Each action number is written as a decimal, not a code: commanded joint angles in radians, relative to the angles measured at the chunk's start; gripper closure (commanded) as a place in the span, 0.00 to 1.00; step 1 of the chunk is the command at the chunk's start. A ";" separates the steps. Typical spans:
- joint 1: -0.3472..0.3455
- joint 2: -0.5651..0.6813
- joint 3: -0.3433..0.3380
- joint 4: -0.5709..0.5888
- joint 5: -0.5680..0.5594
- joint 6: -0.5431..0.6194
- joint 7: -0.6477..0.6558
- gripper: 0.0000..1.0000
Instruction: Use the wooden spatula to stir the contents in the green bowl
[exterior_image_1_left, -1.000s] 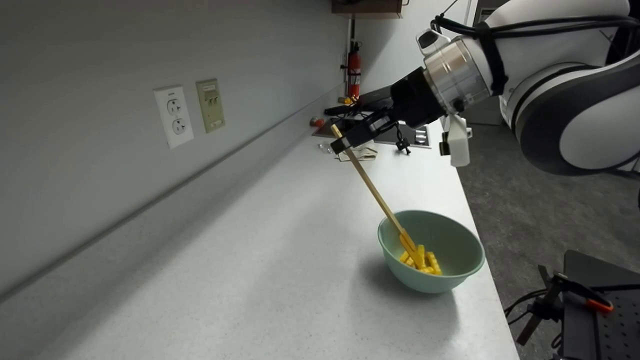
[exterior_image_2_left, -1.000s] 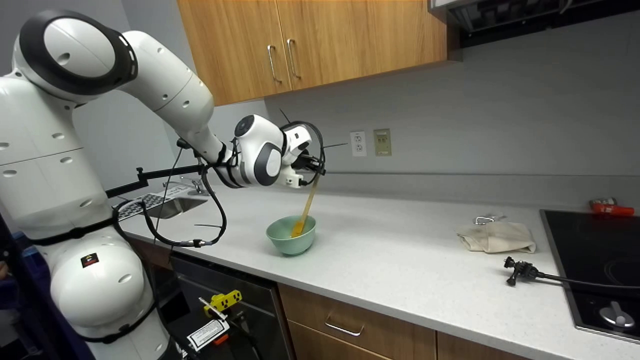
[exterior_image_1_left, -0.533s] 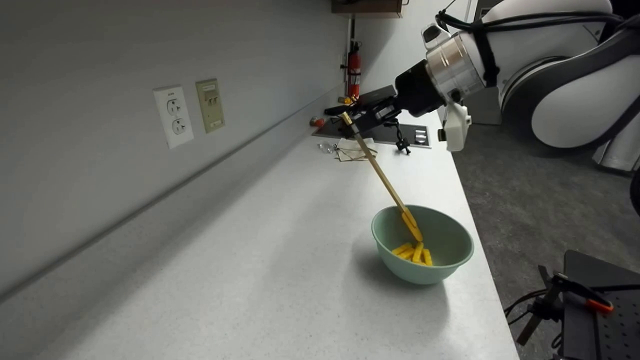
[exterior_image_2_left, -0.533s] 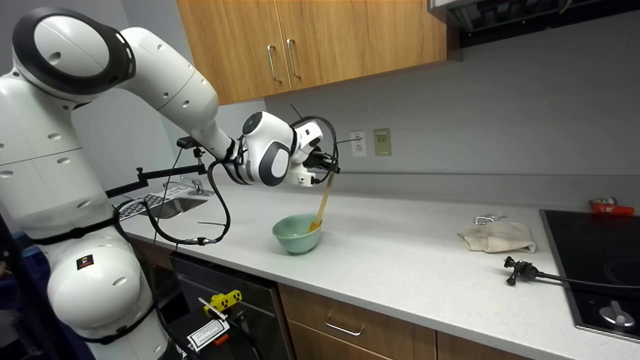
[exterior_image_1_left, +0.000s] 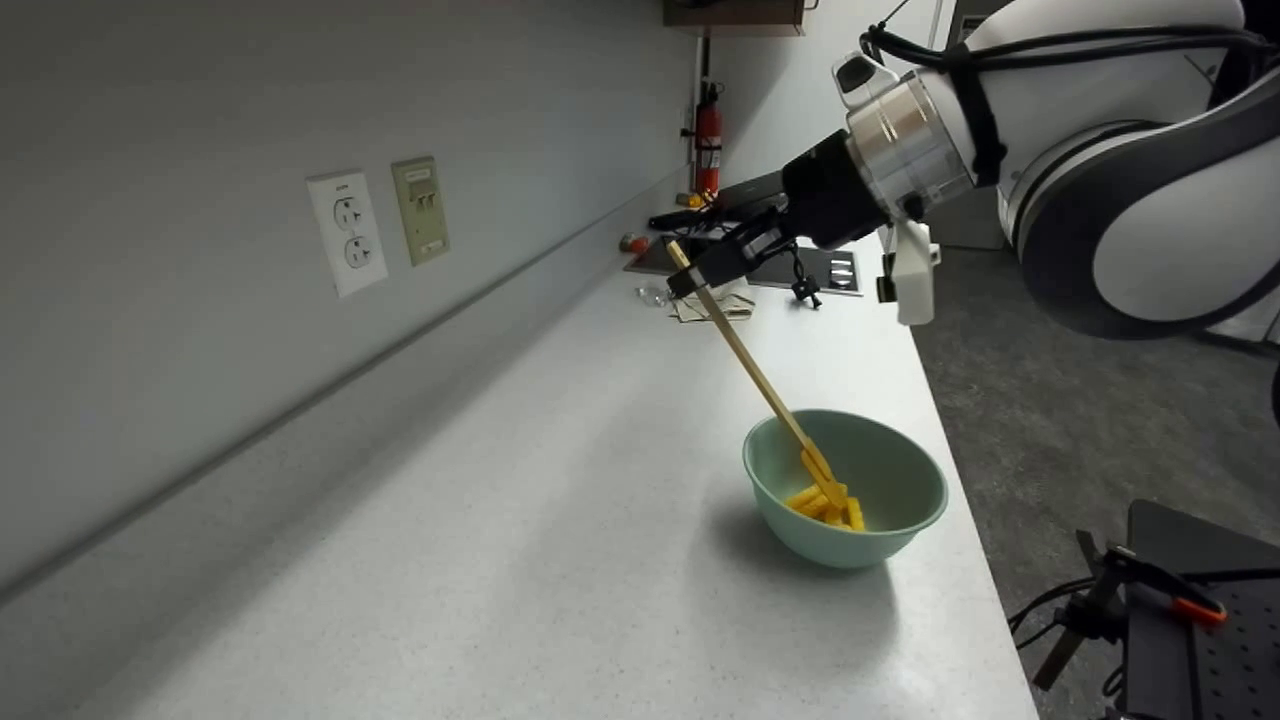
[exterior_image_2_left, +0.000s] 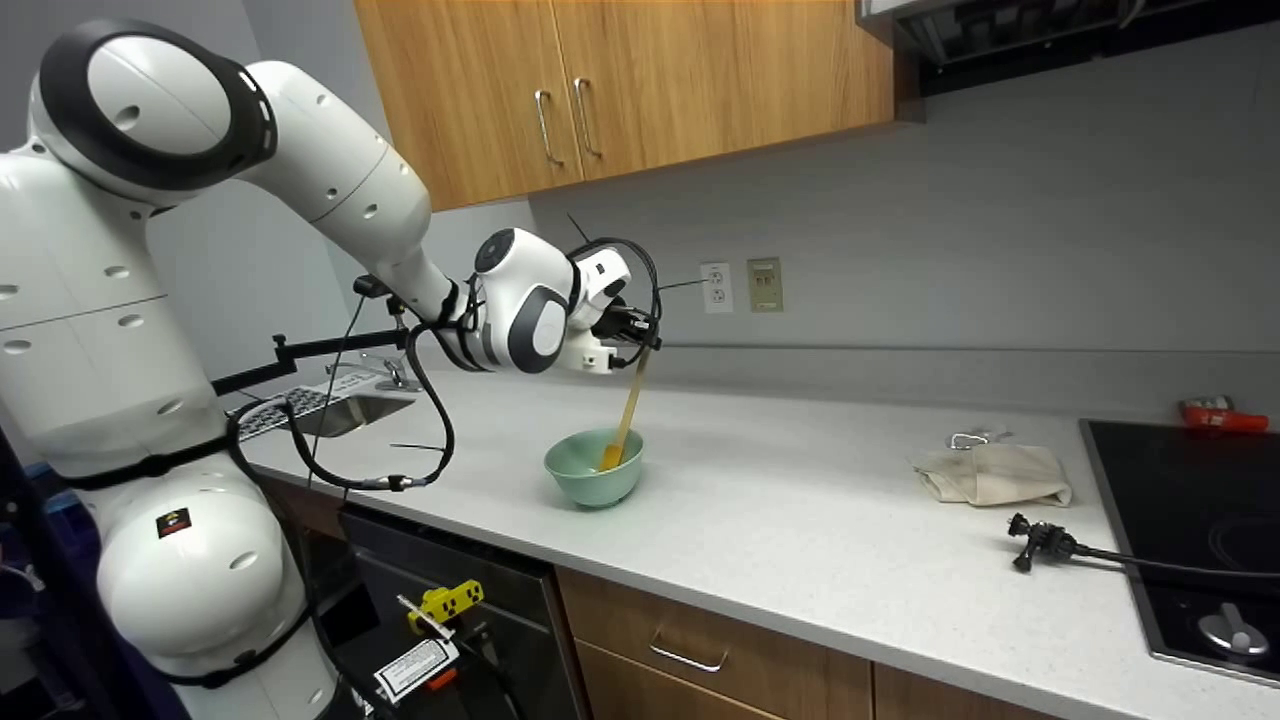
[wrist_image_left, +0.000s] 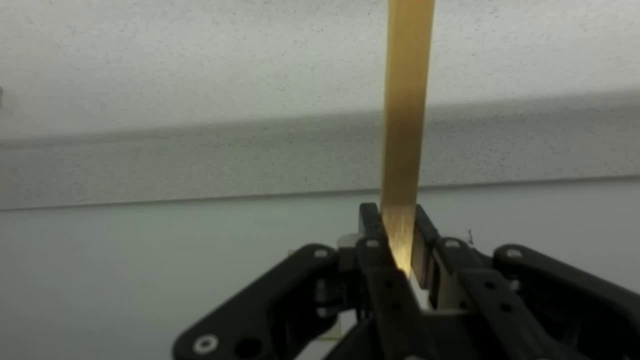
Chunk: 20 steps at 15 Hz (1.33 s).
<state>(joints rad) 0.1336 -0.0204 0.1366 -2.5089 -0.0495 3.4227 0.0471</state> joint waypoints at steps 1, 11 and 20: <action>0.014 0.043 0.012 0.000 -0.020 0.058 0.018 0.96; 0.030 0.067 0.008 0.000 0.114 0.168 -0.213 0.96; 0.000 0.003 0.034 -0.005 -0.189 0.075 0.066 0.96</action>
<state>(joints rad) 0.1488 0.0316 0.1785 -2.5100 -0.1930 3.5484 0.0864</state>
